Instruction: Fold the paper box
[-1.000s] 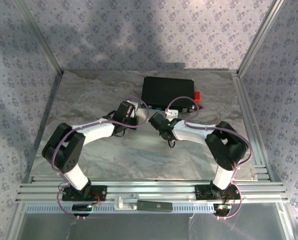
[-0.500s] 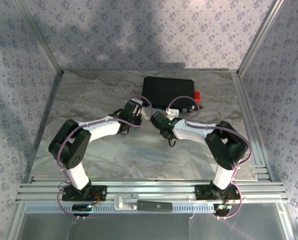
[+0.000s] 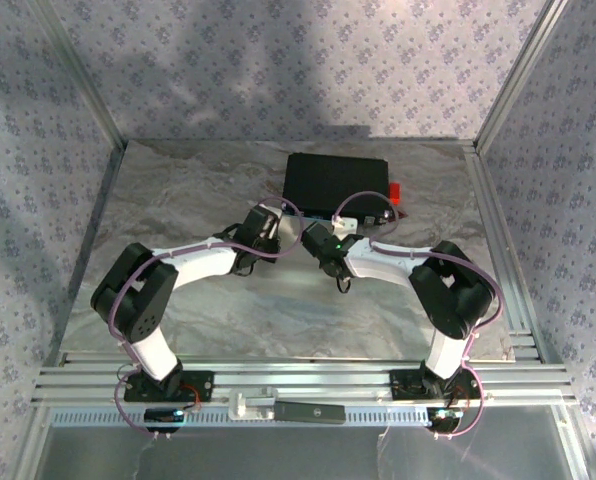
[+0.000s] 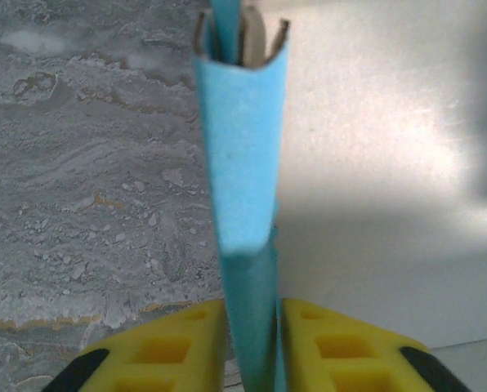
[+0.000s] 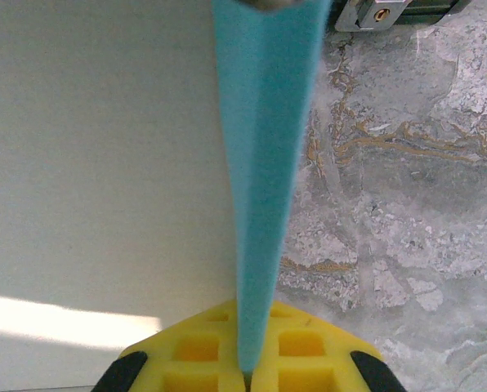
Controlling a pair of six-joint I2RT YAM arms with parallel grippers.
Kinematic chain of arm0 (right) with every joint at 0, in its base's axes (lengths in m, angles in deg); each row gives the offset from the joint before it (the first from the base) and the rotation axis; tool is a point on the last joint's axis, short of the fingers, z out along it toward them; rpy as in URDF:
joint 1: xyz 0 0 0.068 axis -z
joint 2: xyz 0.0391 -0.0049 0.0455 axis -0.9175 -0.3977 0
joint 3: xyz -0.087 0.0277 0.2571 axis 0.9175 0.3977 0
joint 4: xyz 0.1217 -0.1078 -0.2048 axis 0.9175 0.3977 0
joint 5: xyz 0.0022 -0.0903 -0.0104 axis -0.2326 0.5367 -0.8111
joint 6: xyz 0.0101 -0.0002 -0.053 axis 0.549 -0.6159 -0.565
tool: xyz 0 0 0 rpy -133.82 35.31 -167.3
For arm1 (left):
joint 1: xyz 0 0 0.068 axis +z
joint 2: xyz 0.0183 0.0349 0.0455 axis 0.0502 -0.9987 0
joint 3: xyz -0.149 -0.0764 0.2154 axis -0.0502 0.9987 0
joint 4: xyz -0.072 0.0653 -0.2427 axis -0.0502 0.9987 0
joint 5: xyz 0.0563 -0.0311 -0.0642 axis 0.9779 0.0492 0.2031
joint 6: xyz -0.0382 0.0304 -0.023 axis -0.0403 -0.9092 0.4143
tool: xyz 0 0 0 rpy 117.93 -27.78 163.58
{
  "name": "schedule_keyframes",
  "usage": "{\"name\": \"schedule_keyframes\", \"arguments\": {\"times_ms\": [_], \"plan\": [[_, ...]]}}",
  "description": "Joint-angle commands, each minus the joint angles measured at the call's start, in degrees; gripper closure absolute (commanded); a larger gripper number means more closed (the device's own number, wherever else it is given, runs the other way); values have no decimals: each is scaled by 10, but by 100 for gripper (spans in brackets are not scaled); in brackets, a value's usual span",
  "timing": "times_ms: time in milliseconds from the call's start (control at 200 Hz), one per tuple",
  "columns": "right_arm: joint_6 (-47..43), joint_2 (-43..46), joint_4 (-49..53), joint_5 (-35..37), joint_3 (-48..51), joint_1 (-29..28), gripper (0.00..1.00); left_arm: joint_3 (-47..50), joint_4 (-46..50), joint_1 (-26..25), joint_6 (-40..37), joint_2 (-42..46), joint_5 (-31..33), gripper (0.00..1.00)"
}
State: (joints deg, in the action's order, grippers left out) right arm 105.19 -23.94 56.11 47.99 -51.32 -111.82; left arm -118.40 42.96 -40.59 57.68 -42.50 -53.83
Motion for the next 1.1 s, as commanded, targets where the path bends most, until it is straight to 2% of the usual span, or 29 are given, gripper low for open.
{"name": "schedule_keyframes", "arguments": {"times_ms": [0, 115, 190, 450, 615, 919, 1054, 1094], "plan": [[1, -13, 20, -2, -7, -4, 100, -14, 1, 4, -7, -12, -6, 83], [2, -12, 21, -1, -9, -5, 100, -32, 8, 2, 0, -33, 18, 100], [1, -12, 22, -1, -9, -4, 100, -43, 19, -2, 6, -48, 40, 100], [13, -28, 33, 2, -11, -3, 100, -81, 104, -29, 68, -96, 227, 100], [16, -31, 32, -2, -7, 2, 100, -96, 142, -46, 97, -131, 311, 100], [12, -29, 29, -6, -9, 5, 100, -83, 117, -46, 105, -129, 311, 100], [12, -28, 27, -8, -7, 4, 100, -63, 78, -42, 93, -118, 250, 100], [12, -27, 25, -9, -6, 6, 100, -47, 52, -42, 88, -107, 222, 89]]}}
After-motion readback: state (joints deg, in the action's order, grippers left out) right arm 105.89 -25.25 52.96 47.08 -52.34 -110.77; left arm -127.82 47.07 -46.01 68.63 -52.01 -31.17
